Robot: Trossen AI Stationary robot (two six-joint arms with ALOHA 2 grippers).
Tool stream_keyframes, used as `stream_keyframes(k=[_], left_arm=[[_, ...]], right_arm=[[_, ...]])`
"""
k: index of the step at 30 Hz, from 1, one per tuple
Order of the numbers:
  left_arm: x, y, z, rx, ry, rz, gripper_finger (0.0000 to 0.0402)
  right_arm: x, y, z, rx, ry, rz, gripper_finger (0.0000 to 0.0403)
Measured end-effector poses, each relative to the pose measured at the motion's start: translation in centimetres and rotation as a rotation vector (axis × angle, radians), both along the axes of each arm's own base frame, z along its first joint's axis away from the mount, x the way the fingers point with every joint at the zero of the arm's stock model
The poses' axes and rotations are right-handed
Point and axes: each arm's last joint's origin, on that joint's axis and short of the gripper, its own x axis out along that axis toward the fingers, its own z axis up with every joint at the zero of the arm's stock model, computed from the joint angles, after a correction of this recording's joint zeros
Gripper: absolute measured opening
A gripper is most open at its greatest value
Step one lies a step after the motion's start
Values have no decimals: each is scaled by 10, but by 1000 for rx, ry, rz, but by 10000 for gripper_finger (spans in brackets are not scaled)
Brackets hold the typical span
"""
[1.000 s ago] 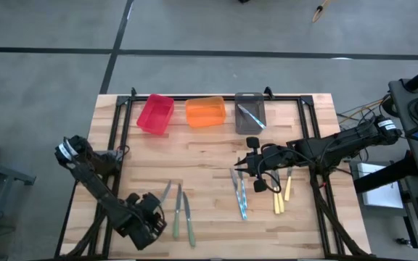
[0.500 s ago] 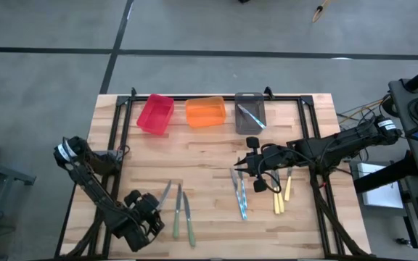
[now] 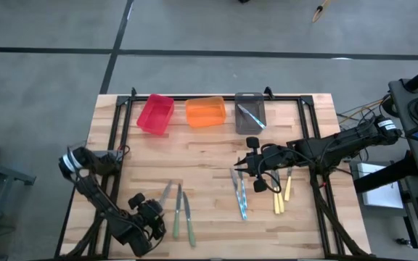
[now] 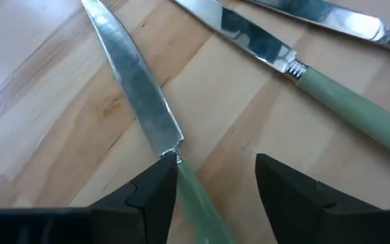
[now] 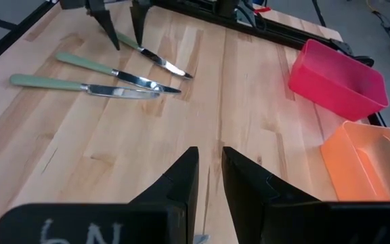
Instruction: Sort silverware by color (type)
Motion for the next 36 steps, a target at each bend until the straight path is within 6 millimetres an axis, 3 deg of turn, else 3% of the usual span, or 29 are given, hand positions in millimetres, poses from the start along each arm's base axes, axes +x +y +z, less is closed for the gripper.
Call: stream_keyframes(k=[14,22,29,36], left_arm=[[-2,1,-11,-19,8,94,180],[-1,0,-20,-15,-6,138,117],[-2,2,-21,-27,-24,209,30],[-3,4,-20,-39,-38,273,23]], right_arm=[[0,0,-1,-6,-4,5,57],[0,0,-1,-6,-4,5,57],[0,0,-1,-6,-4,5,57],[0,0,-1,-6,-3,5,57]])
